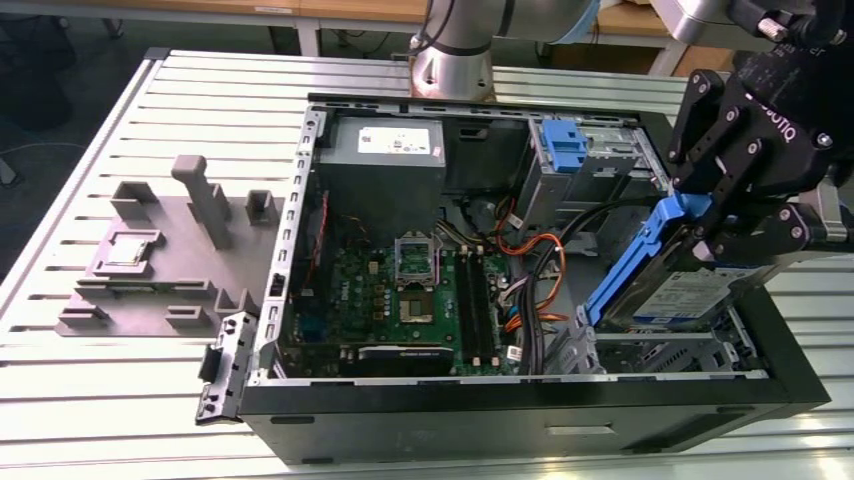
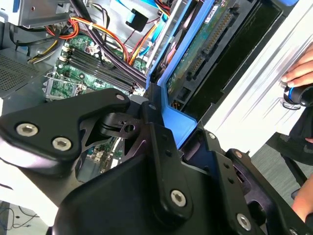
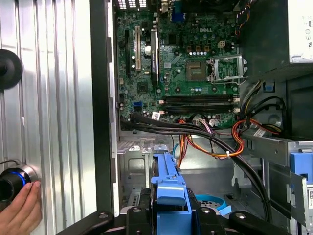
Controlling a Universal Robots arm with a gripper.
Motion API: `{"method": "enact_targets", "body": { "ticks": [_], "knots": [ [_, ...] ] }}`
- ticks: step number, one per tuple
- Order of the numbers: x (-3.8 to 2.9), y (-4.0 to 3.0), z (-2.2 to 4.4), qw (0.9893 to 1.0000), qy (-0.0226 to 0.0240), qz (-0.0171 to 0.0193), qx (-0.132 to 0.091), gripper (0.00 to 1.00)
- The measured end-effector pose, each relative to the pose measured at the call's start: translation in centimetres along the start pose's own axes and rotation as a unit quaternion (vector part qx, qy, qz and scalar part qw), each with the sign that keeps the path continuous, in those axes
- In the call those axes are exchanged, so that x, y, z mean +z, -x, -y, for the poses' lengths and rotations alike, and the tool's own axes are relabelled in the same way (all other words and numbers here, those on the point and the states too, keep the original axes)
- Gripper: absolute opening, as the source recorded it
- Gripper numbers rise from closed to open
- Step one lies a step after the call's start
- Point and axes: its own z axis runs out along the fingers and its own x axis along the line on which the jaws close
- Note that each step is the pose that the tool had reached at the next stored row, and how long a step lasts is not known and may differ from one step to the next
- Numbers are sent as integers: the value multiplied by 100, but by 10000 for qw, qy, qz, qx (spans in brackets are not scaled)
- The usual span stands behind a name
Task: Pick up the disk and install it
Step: 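Insert the disk into the insertion slot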
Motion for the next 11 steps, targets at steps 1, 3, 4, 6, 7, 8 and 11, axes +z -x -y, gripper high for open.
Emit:
{"method": "enact_targets", "body": {
  "ticks": [1,3,4,6,7,8,11],
  "knots": [
    [2,0,0,10000,0,0,0,37],
    [2,0,0,10000,0,0,0,37],
    [2,0,0,10000,0,0,0,37],
    [2,0,0,10000,0,0,0,37],
    [3,0,0,10000,0,0,0,37],
    [6,0,0,10000,0,0,0,37],
    [9,0,0,10000,0,0,0,37]
  ]
}}
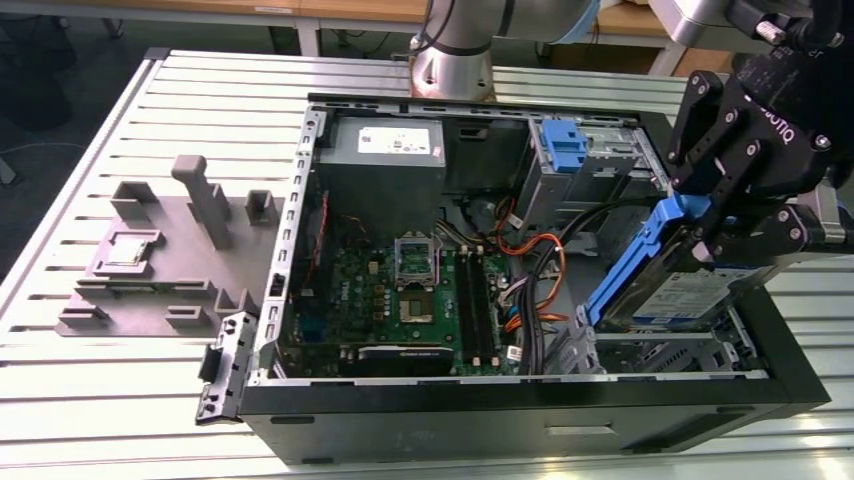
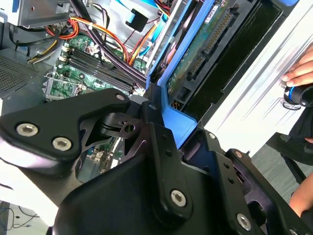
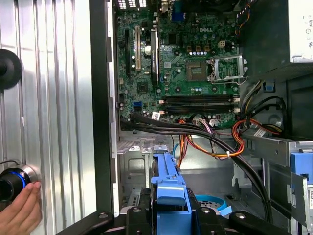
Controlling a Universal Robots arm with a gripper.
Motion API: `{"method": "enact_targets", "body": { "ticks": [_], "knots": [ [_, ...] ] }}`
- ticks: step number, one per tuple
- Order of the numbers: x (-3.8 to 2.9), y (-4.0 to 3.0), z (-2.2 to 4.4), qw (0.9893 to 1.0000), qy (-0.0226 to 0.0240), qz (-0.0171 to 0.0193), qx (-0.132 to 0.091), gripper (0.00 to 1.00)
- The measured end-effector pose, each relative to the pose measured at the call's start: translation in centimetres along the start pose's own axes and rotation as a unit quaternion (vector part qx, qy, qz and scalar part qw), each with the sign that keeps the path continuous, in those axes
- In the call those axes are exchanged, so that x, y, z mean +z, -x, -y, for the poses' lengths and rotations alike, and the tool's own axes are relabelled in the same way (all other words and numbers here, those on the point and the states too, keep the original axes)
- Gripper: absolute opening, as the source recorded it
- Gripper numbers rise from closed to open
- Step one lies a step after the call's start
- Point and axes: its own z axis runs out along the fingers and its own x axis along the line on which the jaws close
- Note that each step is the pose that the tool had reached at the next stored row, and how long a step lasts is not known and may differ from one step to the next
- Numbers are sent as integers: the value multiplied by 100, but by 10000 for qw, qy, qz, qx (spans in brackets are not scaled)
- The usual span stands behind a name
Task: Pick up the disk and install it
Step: 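Insert the disk into the insertion slot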
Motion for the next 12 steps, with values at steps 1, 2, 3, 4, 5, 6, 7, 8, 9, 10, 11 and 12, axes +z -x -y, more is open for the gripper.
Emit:
{"method": "enact_targets", "body": {
  "ticks": [1,2,3,4,5,6,7,8,9,10,11,12],
  "knots": [
    [0,0,0,10000,0,0,0,37],
    [0,0,0,10000,0,0,0,37],
    [0,0,0,10000,0,0,0,37],
    [0,0,0,10000,0,0,0,37],
    [1,0,0,10000,0,0,0,37],
    [1,0,0,10000,0,0,0,37],
    [0,0,0,10000,0,0,0,38],
    [0,0,0,10000,0,0,0,38],
    [0,0,0,10000,0,0,0,38],
    [1,0,0,10000,0,0,0,44],
    [2,0,0,10000,0,0,0,44],
    [2,0,0,10000,0,1,0,44]
  ]
}}
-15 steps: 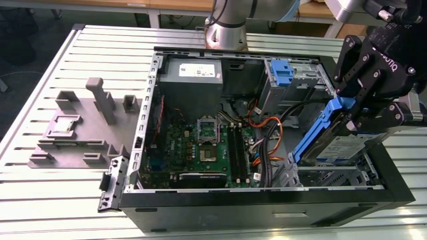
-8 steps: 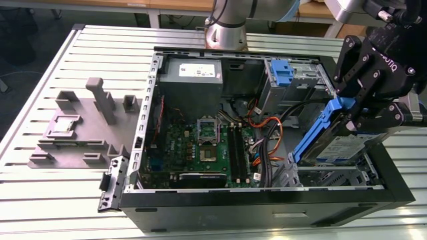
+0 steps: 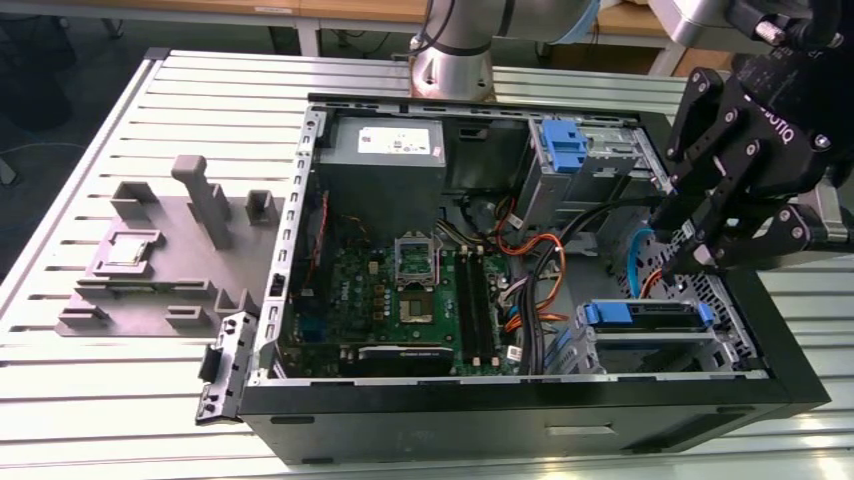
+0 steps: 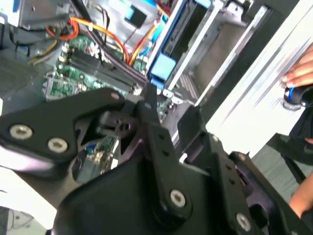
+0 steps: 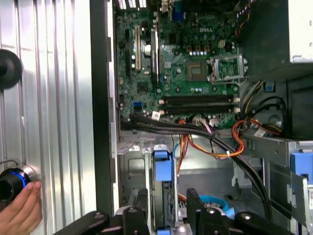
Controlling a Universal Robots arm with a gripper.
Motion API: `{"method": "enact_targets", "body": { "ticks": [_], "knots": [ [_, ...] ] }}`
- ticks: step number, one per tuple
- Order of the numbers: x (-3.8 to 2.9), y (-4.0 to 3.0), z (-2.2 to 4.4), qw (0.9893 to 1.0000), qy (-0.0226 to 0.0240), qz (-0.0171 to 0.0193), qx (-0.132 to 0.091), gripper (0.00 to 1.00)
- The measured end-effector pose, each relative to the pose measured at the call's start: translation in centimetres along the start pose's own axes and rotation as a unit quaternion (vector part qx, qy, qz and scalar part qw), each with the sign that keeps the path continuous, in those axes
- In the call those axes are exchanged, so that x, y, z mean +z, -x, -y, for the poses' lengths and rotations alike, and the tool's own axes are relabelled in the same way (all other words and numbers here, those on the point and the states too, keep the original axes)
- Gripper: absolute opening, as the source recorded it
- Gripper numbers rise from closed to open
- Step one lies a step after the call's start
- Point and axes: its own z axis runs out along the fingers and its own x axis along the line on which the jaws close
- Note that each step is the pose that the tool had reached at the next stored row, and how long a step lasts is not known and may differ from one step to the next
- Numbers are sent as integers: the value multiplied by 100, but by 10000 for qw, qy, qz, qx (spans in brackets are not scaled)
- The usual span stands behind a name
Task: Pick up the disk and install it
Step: 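Insert the disk into the insertion slot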
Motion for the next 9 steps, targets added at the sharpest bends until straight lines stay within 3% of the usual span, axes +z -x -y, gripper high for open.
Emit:
{"method": "enact_targets", "body": {
  "ticks": [9],
  "knots": [
    [0,0,0,10000,0,-1,0,44]
  ]
}}
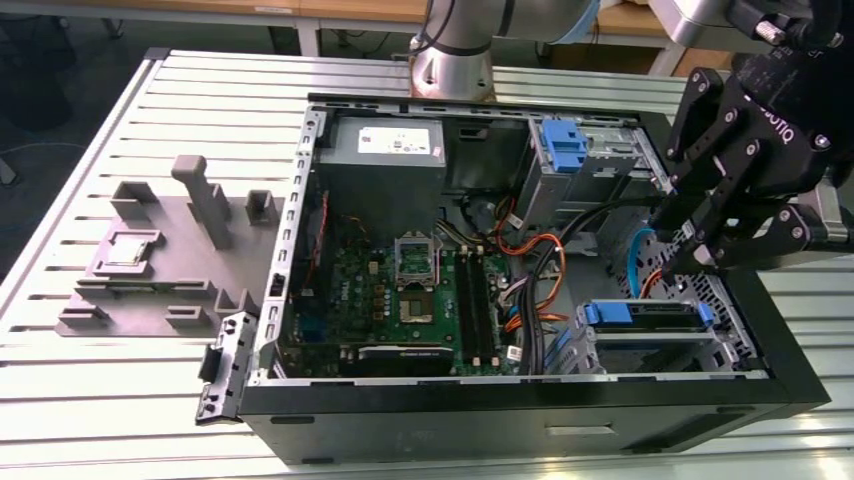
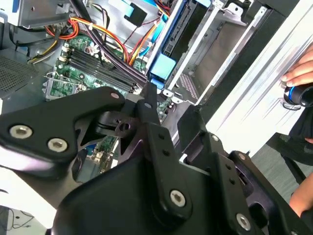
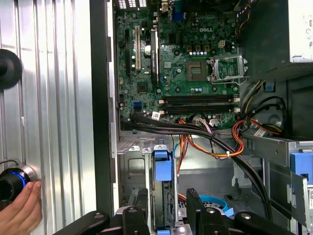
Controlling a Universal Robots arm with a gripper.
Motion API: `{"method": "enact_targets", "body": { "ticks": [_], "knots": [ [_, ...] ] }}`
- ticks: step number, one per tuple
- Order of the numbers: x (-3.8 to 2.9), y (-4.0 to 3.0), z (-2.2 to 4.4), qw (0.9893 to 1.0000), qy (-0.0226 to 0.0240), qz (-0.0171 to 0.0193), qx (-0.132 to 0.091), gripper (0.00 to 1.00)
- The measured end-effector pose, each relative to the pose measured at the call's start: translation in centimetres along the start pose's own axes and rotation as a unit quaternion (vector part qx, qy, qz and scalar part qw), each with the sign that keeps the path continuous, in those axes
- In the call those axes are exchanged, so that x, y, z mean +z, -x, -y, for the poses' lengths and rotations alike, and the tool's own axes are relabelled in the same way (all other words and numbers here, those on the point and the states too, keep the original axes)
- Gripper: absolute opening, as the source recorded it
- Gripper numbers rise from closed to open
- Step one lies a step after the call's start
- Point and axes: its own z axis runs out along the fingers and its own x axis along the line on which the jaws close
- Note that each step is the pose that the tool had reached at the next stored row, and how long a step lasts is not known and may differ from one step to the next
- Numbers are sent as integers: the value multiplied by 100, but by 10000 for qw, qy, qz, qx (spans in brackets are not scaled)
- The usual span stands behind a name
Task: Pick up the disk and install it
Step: 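Insert the disk into the insertion slot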
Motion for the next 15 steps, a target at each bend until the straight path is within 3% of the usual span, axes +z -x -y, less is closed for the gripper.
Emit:
{"method": "enact_targets", "body": {
  "ticks": [3,5,6,8,11,15],
  "knots": [
    [0,0,0,10000,0,0,0,43],
    [1,0,0,10000,0,0,0,31],
    [1,0,0,10000,0,0,0,31],
    [1,0,0,10000,0,0,0,19],
    [1,0,0,10000,0,0,0,10],
    [2,0,0,10000,0,0,0,10]
  ]
}}
